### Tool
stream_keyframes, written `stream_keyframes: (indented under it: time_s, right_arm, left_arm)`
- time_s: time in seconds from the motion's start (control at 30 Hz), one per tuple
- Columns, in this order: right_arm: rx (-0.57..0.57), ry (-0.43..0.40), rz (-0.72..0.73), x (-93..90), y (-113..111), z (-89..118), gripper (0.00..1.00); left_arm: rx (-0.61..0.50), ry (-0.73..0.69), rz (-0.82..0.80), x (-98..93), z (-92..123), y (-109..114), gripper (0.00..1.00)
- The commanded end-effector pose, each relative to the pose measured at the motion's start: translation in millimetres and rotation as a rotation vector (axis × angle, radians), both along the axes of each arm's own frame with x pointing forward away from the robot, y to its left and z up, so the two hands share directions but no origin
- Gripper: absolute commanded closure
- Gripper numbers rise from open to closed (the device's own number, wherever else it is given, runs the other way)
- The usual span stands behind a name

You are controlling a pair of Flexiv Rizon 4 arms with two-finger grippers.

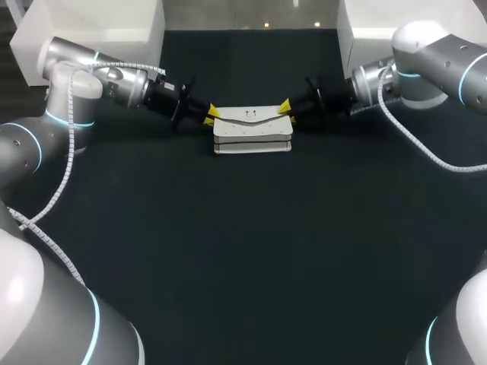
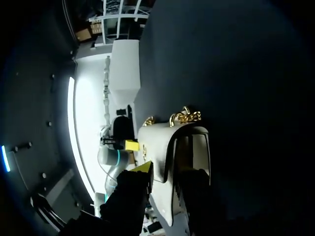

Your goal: Pick up the bag, open it, inspect its contents, close it, and place it on the opposite side

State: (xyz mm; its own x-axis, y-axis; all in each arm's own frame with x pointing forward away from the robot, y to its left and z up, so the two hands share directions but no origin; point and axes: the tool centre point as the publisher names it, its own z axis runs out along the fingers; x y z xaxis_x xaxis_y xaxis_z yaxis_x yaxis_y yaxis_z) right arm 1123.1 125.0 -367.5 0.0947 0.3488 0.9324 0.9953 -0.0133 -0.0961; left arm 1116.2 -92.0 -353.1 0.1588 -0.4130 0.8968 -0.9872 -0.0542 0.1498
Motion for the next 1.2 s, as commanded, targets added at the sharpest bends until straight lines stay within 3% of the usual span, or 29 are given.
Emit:
stream_keyframes:
  time_s: [0.03,0.17,0.2,0.23,0.27,0.3,0.33,0.37,0.4,0.53,0.57,0.7,1.2]
  right_arm:
    - [0.008,0.002,0.009,2.9,2,-1,1.0]
    - [0.007,0.001,0.012,1.9,2,0,1.0]
    - [0.006,0.001,0.012,1.4,2,0,1.0]
    - [0.005,0.002,0.008,0.7,1,1,1.0]
    - [0.005,0.002,0.007,0.2,0,1,1.0]
    - [0.004,0.001,0.006,-1.6,-1,3,0.81]
    - [0.002,0.0,0.002,-2.9,-3,4,0.56]
    - [0.001,-0.002,-0.001,-4.2,-4,5,0.44]
    - [-0.001,-0.004,-0.005,-5.9,-6,6,0.27]
    - [-0.012,-0.011,-0.014,-15.0,-11,12,0.18]
    - [-0.013,-0.012,-0.014,-17.2,-12,13,0.21]
    - [-0.017,-0.019,-0.016,-24.6,-15,16,0.51]
    - [-0.001,0.003,-0.007,-41.6,-8,8,0.58]
  left_arm:
    - [-0.003,0.001,0.001,-0.2,-3,-3,1.0]
    - [-0.008,-0.005,-0.002,-1.0,1,-2,1.0]
    - [-0.009,-0.008,-0.001,-1.7,3,-1,0.62]
    - [-0.012,-0.015,-0.002,-3.0,6,1,0.51]
    - [-0.013,-0.021,0.0,-3.9,7,2,0.34]
    - [-0.015,-0.029,0.004,-6.4,12,4,0.16]
    - [-0.022,-0.032,0.004,-7.8,15,7,0.07]
    - [-0.023,-0.041,0.007,-9.3,18,9,0.0]
    - [-0.022,-0.048,0.009,-11.3,22,11,0.0]
    - [-0.019,-0.067,0.016,-17.7,34,22,0.0]
    - [-0.02,-0.071,0.015,-19.1,35,24,0.0]
    - [-0.009,-0.081,0.032,-19.4,38,33,0.0]
    - [0.03,-0.081,0.114,-17.8,41,62,0.0]
